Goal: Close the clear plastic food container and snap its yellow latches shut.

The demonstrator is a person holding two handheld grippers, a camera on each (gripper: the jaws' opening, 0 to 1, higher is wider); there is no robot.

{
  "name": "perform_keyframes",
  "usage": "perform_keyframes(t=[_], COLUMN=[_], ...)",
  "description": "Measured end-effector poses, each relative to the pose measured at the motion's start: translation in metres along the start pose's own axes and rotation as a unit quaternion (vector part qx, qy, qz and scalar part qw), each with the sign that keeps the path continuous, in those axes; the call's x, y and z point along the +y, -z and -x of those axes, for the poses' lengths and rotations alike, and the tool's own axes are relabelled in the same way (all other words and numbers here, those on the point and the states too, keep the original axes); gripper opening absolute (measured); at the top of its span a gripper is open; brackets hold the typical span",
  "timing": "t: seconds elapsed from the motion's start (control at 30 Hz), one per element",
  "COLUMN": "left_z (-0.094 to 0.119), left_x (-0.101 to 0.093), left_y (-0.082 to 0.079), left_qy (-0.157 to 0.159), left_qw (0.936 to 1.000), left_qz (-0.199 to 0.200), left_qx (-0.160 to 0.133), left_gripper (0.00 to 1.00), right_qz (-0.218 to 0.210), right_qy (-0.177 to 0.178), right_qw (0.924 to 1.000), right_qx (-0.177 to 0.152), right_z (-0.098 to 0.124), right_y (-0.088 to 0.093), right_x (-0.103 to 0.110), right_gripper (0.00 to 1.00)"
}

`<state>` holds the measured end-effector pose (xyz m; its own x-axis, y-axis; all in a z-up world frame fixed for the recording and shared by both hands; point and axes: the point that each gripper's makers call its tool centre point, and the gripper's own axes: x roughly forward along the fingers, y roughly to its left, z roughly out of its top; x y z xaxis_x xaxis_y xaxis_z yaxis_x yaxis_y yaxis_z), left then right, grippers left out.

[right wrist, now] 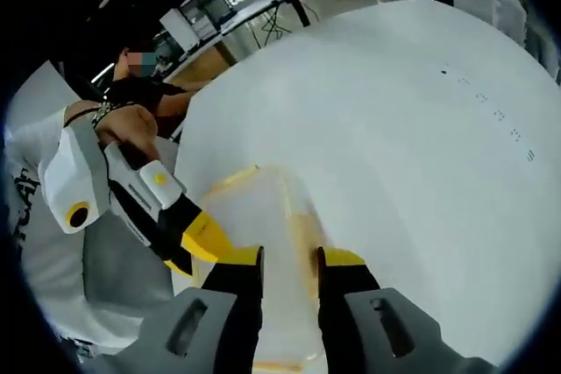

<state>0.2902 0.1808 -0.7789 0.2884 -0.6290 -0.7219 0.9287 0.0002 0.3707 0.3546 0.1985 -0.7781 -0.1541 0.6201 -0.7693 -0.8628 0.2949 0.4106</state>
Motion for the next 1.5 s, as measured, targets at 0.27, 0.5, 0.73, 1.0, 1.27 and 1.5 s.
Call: perform_keyframes(t=[0.27,0.5,0.73,1.0,1.27,1.5], left_z=[0.003,0.004,0.001,0.001,-0.001,-0.001], left_x=[0.003,0.007,0.005,0.005,0.002,0.001], left_y=[0.002,0.003,0.002,0.001,0.001,0.000], left_qy=[-0.014,-0.011,-0.019,-0.018,-0.020,-0.019], left_qw=[0.9999,0.9998,0.9995,0.9995,0.9995,0.9996], left_qz=[-0.010,-0.014,-0.023,-0.024,-0.024,-0.021], left_qx=[0.003,0.004,0.008,0.005,0.006,0.000], left_gripper=[0.30,0.30,0.30,0.30,0.31,0.31], right_qz=[-0.002,-0.001,-0.022,-0.034,-0.023,-0.019], right_qy=[-0.007,-0.007,-0.028,-0.050,-0.051,-0.043], right_qw=[0.9999,0.9997,0.9990,0.9975,0.9980,0.9984], right_qx=[0.013,0.022,0.028,0.039,0.030,0.030], right_z=[-0.001,-0.003,-0.004,-0.005,-0.004,0.000], right_y=[-0.001,-0.001,-0.003,-0.006,-0.002,0.003], right_x=[-0.002,-0.002,-0.005,-0.009,-0.004,-0.003], right_gripper=[0.18,0.18,0.17,0.15,0.17,0.18])
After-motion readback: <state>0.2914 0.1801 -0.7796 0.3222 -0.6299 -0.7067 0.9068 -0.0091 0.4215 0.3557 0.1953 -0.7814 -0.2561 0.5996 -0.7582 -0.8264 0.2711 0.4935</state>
